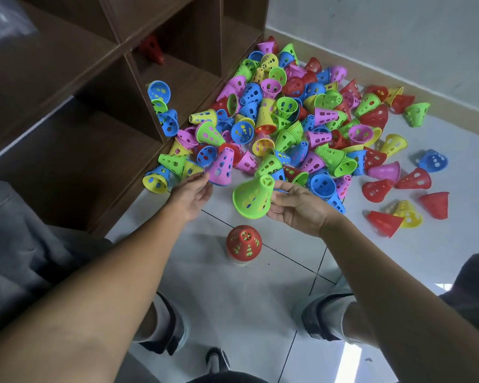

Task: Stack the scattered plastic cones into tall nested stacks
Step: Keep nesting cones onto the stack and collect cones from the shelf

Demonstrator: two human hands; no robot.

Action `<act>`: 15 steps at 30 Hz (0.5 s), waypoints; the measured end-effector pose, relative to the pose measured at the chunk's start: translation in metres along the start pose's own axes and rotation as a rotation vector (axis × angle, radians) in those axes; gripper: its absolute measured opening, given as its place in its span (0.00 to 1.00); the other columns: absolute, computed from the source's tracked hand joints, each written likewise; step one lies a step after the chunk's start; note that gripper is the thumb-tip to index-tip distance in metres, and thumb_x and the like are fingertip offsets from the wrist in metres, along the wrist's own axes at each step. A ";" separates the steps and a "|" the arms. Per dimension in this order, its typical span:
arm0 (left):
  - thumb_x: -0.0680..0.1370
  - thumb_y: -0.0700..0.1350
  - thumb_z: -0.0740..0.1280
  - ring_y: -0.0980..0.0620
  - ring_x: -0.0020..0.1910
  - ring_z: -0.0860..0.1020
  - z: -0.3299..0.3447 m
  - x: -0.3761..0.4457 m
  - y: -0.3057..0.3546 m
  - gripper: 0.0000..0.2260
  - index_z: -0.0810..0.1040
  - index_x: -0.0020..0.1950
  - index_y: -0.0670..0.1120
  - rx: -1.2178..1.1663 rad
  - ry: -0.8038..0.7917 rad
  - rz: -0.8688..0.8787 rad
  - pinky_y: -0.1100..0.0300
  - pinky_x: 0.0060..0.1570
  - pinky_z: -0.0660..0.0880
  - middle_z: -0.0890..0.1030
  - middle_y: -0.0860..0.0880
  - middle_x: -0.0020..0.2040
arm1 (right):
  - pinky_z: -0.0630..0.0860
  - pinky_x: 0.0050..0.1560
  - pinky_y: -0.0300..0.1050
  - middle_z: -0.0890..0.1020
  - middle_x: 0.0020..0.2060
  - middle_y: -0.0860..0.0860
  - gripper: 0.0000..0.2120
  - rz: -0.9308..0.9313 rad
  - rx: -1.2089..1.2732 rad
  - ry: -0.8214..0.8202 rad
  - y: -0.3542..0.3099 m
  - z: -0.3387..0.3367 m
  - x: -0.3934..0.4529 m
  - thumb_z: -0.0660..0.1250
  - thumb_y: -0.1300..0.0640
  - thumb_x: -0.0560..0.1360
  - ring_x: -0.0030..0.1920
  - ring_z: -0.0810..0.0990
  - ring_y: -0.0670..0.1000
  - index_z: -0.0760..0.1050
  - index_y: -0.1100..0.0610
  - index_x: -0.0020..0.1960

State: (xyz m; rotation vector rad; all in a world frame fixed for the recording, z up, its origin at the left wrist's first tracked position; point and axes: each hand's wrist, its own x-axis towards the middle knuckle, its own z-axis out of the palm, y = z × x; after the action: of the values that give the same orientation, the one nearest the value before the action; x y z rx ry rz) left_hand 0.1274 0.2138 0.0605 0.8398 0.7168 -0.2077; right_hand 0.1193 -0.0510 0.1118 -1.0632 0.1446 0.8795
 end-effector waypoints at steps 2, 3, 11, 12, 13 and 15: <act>0.79 0.40 0.68 0.58 0.37 0.81 -0.001 -0.005 0.003 0.03 0.79 0.47 0.47 0.000 -0.077 -0.044 0.66 0.43 0.80 0.84 0.52 0.38 | 0.81 0.52 0.45 0.86 0.48 0.53 0.17 0.033 -0.012 -0.085 0.000 0.004 0.000 0.74 0.61 0.70 0.46 0.85 0.50 0.81 0.55 0.59; 0.79 0.40 0.67 0.58 0.36 0.81 -0.002 -0.009 0.005 0.03 0.80 0.48 0.47 0.005 -0.114 -0.068 0.65 0.42 0.80 0.84 0.52 0.39 | 0.81 0.53 0.45 0.86 0.48 0.53 0.19 0.051 -0.019 -0.121 0.001 0.005 0.000 0.78 0.59 0.68 0.46 0.86 0.51 0.82 0.54 0.58; 0.72 0.43 0.70 0.57 0.34 0.79 -0.004 -0.036 0.014 0.06 0.87 0.38 0.47 0.104 -0.343 -0.140 0.65 0.39 0.79 0.82 0.51 0.37 | 0.76 0.62 0.51 0.85 0.52 0.55 0.30 0.179 -0.154 -0.203 0.007 0.014 -0.001 0.84 0.55 0.60 0.50 0.84 0.52 0.81 0.55 0.60; 0.69 0.43 0.73 0.57 0.34 0.79 -0.004 -0.039 0.014 0.02 0.87 0.39 0.47 0.105 -0.382 -0.154 0.65 0.39 0.79 0.83 0.50 0.37 | 0.75 0.64 0.52 0.85 0.51 0.55 0.30 0.188 -0.183 -0.197 0.007 0.014 -0.002 0.84 0.54 0.60 0.51 0.84 0.53 0.81 0.54 0.60; 0.66 0.43 0.78 0.57 0.35 0.80 -0.006 -0.039 0.014 0.05 0.87 0.40 0.46 0.100 -0.424 -0.167 0.64 0.39 0.79 0.83 0.50 0.38 | 0.73 0.65 0.52 0.85 0.51 0.54 0.30 0.200 -0.215 -0.186 0.008 0.014 -0.003 0.84 0.53 0.60 0.51 0.83 0.53 0.81 0.53 0.60; 0.59 0.42 0.84 0.56 0.36 0.80 -0.009 -0.038 0.014 0.14 0.86 0.41 0.46 0.109 -0.488 -0.209 0.63 0.38 0.79 0.83 0.48 0.40 | 0.71 0.67 0.53 0.84 0.50 0.54 0.29 0.226 -0.276 -0.156 0.009 0.013 -0.004 0.84 0.53 0.60 0.50 0.81 0.53 0.81 0.52 0.60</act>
State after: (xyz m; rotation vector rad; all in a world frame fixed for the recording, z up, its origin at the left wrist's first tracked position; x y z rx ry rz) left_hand 0.1004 0.2257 0.0899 0.7756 0.3332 -0.6206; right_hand 0.1062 -0.0415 0.1138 -1.2449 0.0118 1.2079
